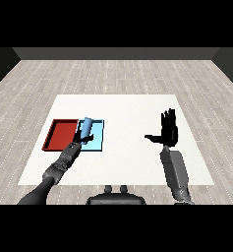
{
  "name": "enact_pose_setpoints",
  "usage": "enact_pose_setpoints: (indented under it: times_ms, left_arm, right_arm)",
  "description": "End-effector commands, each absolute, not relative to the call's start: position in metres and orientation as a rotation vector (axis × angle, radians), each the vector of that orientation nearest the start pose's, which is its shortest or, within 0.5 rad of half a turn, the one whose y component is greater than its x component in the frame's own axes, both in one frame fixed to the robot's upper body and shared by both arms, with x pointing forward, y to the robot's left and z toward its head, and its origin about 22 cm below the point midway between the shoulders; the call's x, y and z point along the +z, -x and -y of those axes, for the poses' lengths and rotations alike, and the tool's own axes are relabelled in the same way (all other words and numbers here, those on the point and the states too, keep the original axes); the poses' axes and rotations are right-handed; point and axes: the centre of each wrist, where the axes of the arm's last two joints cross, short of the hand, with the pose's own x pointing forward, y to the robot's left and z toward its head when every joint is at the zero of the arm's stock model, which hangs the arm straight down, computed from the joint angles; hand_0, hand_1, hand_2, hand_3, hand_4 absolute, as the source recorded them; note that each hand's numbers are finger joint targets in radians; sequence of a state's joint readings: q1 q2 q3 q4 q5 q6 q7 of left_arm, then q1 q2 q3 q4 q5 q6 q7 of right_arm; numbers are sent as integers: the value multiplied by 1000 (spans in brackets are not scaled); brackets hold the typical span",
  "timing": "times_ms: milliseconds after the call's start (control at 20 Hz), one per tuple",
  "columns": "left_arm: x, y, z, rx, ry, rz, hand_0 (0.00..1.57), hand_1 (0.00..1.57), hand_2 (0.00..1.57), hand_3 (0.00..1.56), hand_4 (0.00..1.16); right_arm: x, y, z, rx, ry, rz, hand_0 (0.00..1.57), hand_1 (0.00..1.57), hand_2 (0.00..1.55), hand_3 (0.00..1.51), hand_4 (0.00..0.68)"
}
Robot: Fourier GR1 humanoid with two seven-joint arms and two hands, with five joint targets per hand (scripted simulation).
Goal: Pick the blue can and put it in the blue box
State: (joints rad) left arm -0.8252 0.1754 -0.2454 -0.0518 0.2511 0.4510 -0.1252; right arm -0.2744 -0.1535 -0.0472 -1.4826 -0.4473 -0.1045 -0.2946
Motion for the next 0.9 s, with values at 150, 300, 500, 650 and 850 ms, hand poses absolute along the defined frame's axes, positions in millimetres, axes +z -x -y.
enact_pose_setpoints:
  times_ms: [150,300,500,650,850]
  left_arm:
    - [-80,-364,-220,-217,-744,972,0,0,0,0,0]
    - [-95,-347,-245,-106,-764,1059,0,0,0,0,0]
    - [-72,-369,-229,-2,-780,1196,0,0,0,0,0]
    - [-66,-371,-227,42,-745,1406,0,0,0,0,0]
    - [-35,-390,-205,80,-479,1694,0,0,0,0,0]
  right_arm:
    - [57,-307,240,-304,-242,1981,0,0,0,0,0]
    - [54,-307,233,-309,-250,2013,0,0,0,0,0]
    - [55,-303,245,-297,-261,2044,0,0,0,0,0]
    - [67,-304,229,-318,-285,2036,0,0,0,0,0]
    - [61,-297,249,-270,-290,2024,0,0,0,0,0]
